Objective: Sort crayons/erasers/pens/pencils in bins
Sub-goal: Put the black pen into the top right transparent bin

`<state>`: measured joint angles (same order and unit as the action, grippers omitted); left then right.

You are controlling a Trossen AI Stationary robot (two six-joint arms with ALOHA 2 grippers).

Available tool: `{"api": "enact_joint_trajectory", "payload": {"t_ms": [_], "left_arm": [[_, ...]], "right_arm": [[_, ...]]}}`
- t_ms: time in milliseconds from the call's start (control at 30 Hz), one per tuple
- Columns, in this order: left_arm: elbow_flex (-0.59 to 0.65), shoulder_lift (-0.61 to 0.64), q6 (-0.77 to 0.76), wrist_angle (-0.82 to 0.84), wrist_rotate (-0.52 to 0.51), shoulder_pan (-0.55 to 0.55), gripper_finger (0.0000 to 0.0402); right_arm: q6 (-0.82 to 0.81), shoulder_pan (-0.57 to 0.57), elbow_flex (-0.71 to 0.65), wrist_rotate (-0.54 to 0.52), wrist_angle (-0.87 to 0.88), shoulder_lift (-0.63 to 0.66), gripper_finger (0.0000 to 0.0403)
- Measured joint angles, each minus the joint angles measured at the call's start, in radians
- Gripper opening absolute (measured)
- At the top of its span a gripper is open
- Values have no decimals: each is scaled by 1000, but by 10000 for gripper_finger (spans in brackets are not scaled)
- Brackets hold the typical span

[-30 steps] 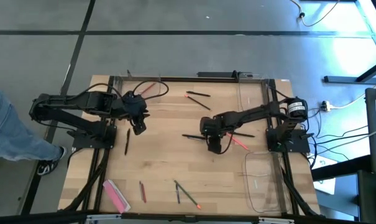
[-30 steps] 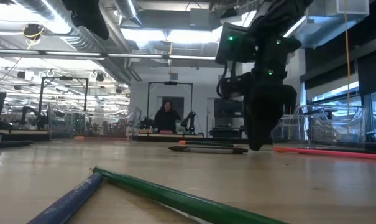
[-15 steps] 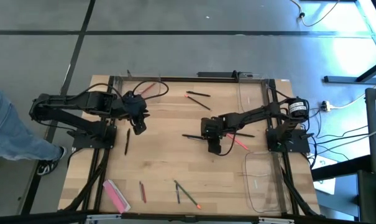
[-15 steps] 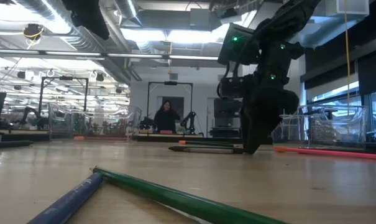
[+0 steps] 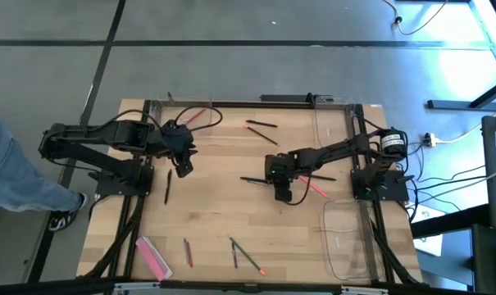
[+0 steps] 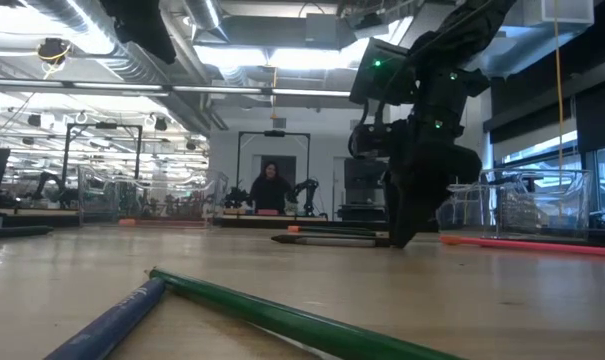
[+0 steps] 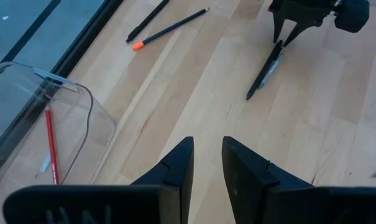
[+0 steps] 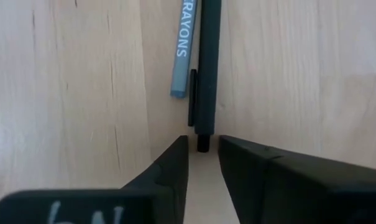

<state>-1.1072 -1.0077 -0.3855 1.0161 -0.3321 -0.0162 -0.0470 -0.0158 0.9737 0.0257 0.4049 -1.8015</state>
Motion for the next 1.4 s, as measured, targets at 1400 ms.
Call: {"api": "enact_joint_trajectory", "payload": {"t_ms": [1400], "left_arm": [[0, 0, 0, 0, 0, 0, 76]], "right_arm": [[-16, 0, -1, 2, -7, -2, 11]]}}
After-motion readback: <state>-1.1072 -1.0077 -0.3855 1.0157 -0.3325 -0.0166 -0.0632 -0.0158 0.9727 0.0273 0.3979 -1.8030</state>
